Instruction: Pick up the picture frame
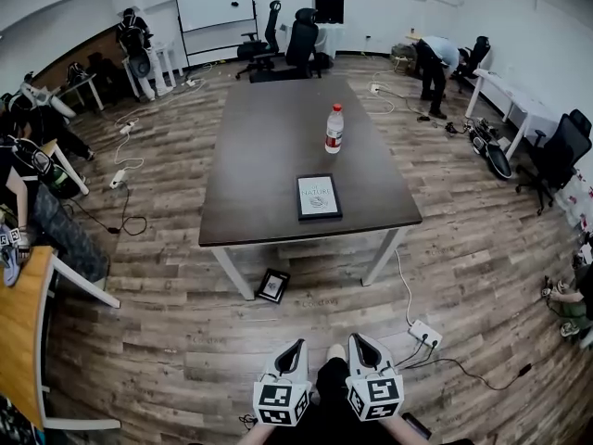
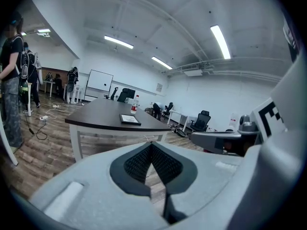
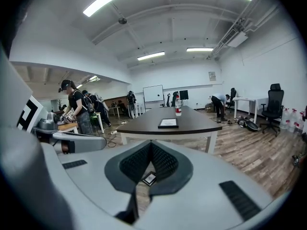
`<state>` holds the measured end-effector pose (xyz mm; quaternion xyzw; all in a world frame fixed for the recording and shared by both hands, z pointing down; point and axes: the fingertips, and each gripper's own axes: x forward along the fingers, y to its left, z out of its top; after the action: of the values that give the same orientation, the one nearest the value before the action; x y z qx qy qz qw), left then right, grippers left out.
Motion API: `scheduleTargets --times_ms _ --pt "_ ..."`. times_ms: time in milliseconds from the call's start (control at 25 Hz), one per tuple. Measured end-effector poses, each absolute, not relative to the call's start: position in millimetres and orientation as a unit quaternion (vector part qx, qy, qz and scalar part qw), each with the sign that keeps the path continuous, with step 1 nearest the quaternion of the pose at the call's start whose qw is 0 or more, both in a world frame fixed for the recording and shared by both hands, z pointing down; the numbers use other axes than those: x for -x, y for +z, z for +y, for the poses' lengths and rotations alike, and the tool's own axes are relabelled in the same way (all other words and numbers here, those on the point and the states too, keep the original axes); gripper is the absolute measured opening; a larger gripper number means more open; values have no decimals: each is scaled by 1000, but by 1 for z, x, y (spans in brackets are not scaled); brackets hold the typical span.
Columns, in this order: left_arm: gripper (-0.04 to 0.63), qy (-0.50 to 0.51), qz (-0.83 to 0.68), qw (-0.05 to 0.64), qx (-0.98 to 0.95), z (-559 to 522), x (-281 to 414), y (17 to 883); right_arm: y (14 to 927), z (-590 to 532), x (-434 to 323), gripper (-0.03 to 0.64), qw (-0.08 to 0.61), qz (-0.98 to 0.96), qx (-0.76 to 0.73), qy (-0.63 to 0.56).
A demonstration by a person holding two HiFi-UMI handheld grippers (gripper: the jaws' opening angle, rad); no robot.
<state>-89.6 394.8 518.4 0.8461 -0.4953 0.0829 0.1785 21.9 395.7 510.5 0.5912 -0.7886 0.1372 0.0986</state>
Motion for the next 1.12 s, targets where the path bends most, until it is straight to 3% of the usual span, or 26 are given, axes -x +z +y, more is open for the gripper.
scheduleTargets --times_ms 720,1120 --pt "9 98 -546 181 -812 242 8 515 508 224 -100 6 106 -832 -528 134" --pt "9 109 -543 192 -810 210 -21 525 526 194 -122 6 120 -835 -514 154"
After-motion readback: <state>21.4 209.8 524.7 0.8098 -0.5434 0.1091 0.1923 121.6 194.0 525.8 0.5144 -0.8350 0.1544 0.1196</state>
